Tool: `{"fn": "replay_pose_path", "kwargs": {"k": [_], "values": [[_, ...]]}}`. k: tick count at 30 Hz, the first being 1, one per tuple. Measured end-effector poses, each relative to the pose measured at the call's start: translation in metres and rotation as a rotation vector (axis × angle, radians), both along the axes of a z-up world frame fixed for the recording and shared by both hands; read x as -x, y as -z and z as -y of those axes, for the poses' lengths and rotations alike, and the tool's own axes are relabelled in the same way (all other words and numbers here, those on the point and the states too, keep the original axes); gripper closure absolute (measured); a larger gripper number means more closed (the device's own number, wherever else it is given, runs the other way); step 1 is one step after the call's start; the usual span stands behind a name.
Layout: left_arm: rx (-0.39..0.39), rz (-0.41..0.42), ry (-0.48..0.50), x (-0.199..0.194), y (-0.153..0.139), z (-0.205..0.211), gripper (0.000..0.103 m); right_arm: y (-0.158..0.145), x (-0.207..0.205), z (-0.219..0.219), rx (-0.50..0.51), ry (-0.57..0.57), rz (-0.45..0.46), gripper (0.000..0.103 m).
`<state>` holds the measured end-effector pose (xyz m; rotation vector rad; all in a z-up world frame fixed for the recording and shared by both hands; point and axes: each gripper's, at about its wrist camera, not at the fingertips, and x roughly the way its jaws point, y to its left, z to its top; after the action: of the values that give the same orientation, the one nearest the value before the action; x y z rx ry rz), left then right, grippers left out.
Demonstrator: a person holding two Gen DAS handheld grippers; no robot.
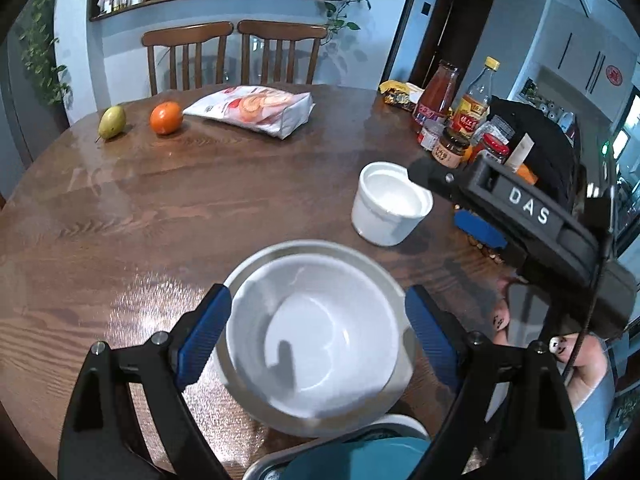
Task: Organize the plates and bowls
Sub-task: 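Move the right tool to the white ceramic pot and grasp its rim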
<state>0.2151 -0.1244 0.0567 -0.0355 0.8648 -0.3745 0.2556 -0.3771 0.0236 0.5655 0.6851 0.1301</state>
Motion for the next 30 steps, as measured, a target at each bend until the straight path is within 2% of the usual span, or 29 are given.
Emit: {"fn": "replay_pose_path", "kwargs": {"k": [3, 7, 12, 15, 19, 24, 30], "values": [[-0.021, 0.014, -0.003, -0.005, -0.007, 0.008, 0.015, 0.003, 0.000, 0.014, -0.061, 0.021, 0.001, 0.010], [-0.038, 0.014, 0.033, -0.011, -0.011, 0.023, 0.015, 0.008, -0.002, 0.024, -0.085, 0.058, -0.013, 0.010], [-0.045, 0.034, 0.072, -0.016, -0.012, 0.037, 0.015, 0.018, -0.008, 0.031, -0.129, 0.048, -0.040, 0.010], [-0.051, 0.032, 0.072, -0.022, -0.011, 0.041, 0.015, 0.020, -0.010, 0.034, -0.125, 0.056, -0.056, 0.010], [-0.043, 0.002, 0.088, -0.032, -0.008, 0.047, 0.015, 0.018, -0.008, 0.036, -0.148, 0.049, -0.031, 0.010], [-0.059, -0.006, 0.099, -0.044, -0.007, 0.058, 0.015, 0.021, -0.014, 0.036, -0.104, 0.067, -0.052, 0.010], [-0.060, -0.022, 0.145, -0.054, -0.008, 0.071, 0.015, 0.020, -0.013, 0.045, -0.112, 0.087, -0.038, 0.010]]}}
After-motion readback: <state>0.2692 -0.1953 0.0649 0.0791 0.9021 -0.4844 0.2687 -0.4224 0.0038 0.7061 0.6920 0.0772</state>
